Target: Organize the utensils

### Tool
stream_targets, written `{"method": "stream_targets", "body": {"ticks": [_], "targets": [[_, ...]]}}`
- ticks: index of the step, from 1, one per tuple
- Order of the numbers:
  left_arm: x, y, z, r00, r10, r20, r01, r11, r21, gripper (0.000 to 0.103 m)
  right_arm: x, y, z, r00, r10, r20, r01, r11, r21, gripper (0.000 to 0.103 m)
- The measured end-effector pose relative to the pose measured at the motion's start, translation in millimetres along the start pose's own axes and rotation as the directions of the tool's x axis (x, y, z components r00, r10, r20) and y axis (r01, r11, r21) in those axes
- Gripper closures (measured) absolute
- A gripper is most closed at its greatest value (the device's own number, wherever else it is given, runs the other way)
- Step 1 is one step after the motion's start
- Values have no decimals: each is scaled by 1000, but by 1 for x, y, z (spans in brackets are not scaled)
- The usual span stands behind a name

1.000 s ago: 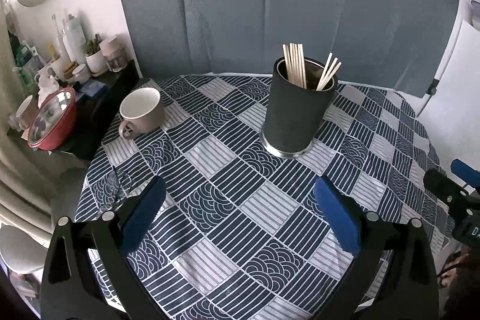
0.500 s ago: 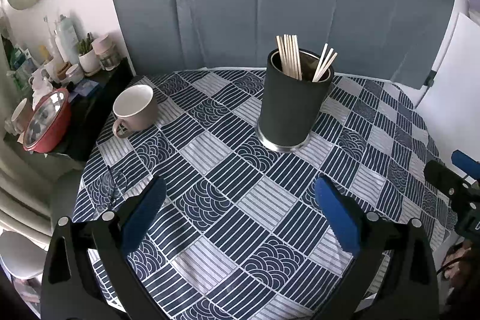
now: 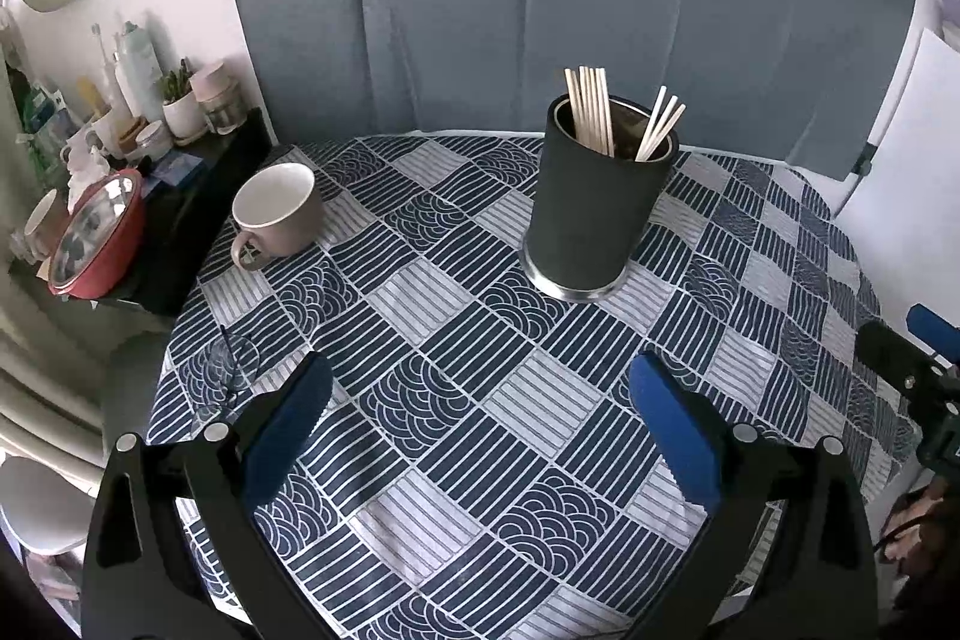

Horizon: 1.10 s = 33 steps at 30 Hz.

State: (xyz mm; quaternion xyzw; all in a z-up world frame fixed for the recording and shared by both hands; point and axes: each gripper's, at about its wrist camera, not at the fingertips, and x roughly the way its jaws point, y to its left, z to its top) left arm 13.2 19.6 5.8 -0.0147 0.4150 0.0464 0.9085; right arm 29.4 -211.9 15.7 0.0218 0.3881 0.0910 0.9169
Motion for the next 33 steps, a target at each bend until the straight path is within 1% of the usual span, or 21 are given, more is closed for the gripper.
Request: {"method": "stream_targets", "body": {"ticks": [6,18,33], "targets": [[1,-2,0,1000,0,-6,0,1000,21,6,0,1,0,1000,-6,-2,6,1000,3,8],[3,-4,0,1000,-4,-15,4,1000,19,6,0,-4,-3,1000,-9,-7,9,1000,14,8],[-2,-6,2,1000,2,6,-2,1000,25,6,-2,-3,-4,1000,-25,-6,25,1000,0,8]]}}
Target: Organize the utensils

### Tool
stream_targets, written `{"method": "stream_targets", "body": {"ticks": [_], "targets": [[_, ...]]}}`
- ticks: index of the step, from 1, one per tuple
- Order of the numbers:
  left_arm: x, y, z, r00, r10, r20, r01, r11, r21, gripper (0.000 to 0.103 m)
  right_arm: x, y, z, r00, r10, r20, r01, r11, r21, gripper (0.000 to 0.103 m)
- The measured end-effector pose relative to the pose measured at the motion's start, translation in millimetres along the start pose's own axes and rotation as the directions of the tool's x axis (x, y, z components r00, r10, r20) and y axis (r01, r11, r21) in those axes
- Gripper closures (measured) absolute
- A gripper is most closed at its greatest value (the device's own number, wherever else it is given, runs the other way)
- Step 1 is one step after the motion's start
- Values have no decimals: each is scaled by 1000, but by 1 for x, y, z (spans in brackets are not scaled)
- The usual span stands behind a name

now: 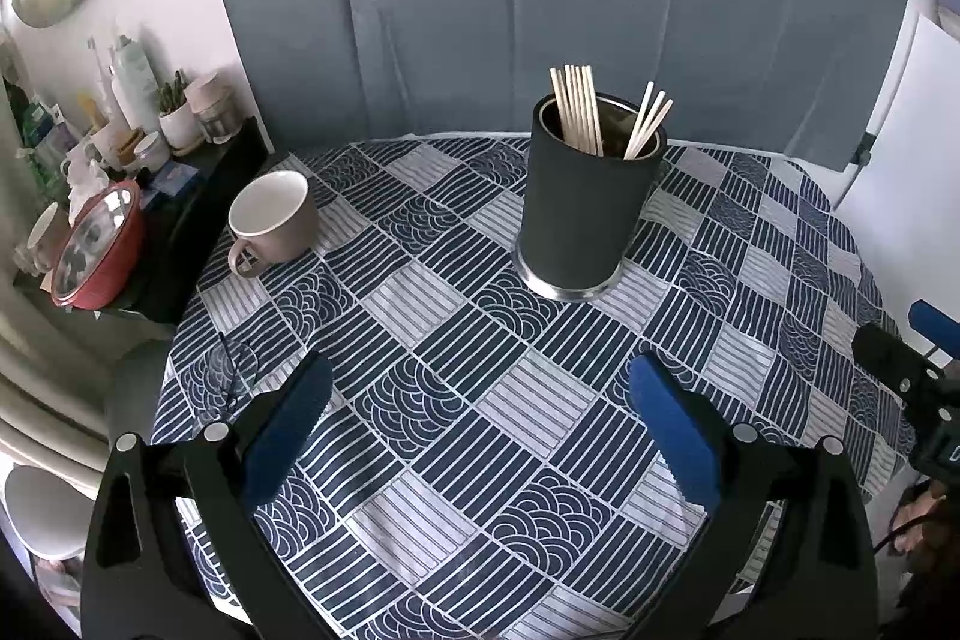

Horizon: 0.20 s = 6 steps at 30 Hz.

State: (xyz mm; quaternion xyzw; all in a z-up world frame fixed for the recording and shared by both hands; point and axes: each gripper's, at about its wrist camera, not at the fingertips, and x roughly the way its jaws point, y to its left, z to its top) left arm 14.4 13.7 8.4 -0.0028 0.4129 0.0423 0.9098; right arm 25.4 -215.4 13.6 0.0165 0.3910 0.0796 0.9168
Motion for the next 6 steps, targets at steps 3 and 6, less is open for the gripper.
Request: {"method": "stream_targets", "body": {"ticks": [3,6], "targets": [[-2,0,0,1000,-3,9,3,1000,-3,6,0,0,1,1000,0,-1,0,1000,0,8],[-3,-1,1,1000,-5,17,5,1000,3,6,0,0,0,1000,0,-2,0,1000,-1,8]]}}
